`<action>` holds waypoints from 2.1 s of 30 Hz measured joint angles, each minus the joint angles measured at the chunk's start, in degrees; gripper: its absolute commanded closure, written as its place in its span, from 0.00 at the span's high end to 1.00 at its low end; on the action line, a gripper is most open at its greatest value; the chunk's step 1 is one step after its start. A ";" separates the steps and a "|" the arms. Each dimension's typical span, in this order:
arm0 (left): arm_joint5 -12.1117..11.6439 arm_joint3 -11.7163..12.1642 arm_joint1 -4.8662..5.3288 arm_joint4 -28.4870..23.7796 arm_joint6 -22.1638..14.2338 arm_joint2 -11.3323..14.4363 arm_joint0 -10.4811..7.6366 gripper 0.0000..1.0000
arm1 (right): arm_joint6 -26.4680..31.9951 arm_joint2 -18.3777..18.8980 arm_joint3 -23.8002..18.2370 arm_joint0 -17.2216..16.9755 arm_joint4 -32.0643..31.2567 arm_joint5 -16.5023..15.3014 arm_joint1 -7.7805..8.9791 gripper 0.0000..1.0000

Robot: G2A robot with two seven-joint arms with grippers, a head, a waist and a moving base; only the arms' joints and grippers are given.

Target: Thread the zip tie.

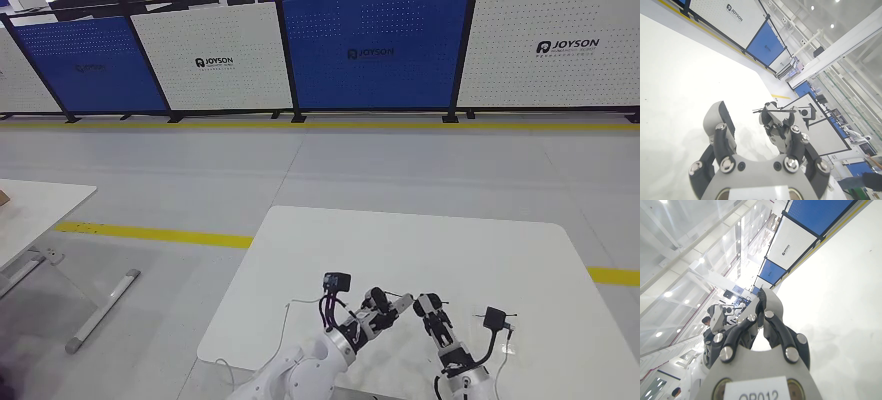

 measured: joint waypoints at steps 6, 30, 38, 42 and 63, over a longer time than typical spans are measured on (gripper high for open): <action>0.23 0.26 -0.10 -0.21 0.38 -0.18 -0.23 0.24 | -0.06 -0.03 0.42 0.20 -0.64 0.00 -0.04 0.00; -0.33 0.49 -0.38 0.01 0.24 0.04 -0.27 0.00 | -0.15 -0.75 0.96 0.90 -1.96 0.00 -0.42 0.00; -0.50 0.29 -0.34 0.07 0.68 -0.41 0.26 0.40 | -0.18 -1.18 1.23 1.19 -2.31 0.00 -0.66 0.00; -0.36 0.01 -0.34 0.50 1.20 -0.48 0.56 0.43 | -0.39 -1.11 1.28 1.15 -2.44 0.00 -0.75 0.00; -0.40 0.51 -0.51 1.18 1.19 -0.32 0.53 0.00 | -0.55 -0.78 0.82 0.61 -2.77 0.00 -0.91 0.00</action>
